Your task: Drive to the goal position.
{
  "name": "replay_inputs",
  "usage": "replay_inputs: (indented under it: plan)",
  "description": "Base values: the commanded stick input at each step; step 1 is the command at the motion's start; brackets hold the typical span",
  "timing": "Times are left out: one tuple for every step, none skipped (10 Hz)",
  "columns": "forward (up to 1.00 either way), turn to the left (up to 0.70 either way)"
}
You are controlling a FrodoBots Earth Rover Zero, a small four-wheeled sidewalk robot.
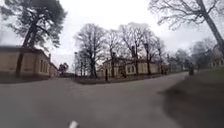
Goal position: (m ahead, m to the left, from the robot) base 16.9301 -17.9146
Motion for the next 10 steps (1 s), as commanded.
replay_inputs:
  plan:
    - [1.0, 0.01]
    - [1.0, 0.01]
    - [1.0, 0.01]
    - [1.0, -0.04]
    - [1.0, -0.35]
    - [1.0, -0.39]
    - [1.0, -0.39]
    - [1.0, -0.39]
    - [1.0, -0.39]
    - [1.0, -0.39]
